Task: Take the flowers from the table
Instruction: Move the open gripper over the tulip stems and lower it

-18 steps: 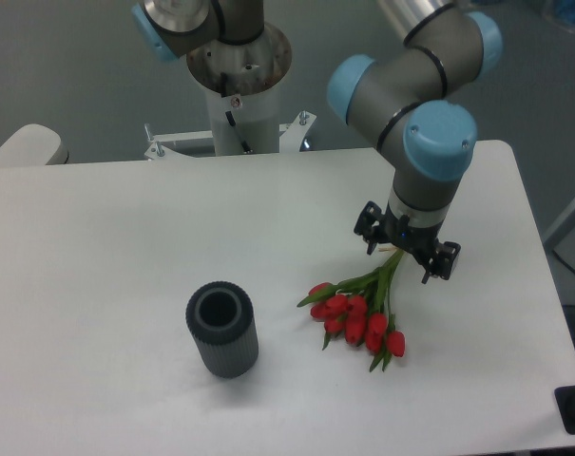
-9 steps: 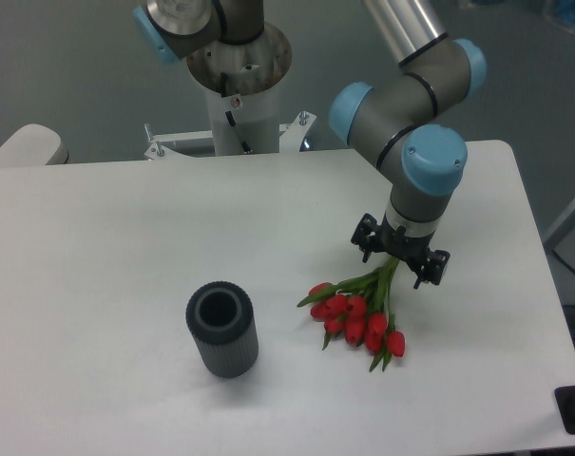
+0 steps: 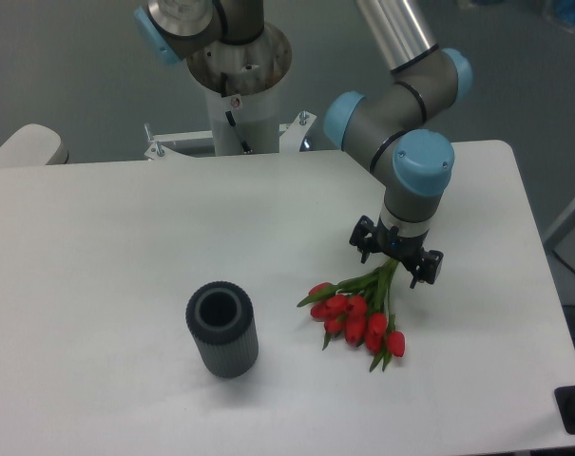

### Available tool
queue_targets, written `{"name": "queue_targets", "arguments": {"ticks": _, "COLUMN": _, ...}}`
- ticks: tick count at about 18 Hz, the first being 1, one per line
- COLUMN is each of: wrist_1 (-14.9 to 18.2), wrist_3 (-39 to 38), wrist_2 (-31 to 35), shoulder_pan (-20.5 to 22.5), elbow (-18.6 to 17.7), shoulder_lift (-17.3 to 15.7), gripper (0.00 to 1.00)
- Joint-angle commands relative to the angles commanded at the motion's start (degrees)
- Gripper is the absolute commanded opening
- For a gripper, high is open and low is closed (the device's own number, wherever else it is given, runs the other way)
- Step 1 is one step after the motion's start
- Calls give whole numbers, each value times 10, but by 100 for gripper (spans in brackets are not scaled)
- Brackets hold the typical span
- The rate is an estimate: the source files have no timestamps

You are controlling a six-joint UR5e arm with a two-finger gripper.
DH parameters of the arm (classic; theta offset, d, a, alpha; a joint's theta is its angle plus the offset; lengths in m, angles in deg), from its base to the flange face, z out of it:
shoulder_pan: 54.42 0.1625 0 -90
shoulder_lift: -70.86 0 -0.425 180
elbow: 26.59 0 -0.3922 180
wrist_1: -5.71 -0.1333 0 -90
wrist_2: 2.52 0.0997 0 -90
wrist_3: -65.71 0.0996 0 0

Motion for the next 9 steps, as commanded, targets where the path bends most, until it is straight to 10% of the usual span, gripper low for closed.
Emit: {"name": "queue_targets", "arguments": {"ticks": 9, "wrist_1": -18, "wrist_3": 49, "wrist_2": 3, "shoulder_pan": 7, "elbow": -30, "shoulder_lift": -2, "gripper": 100}}
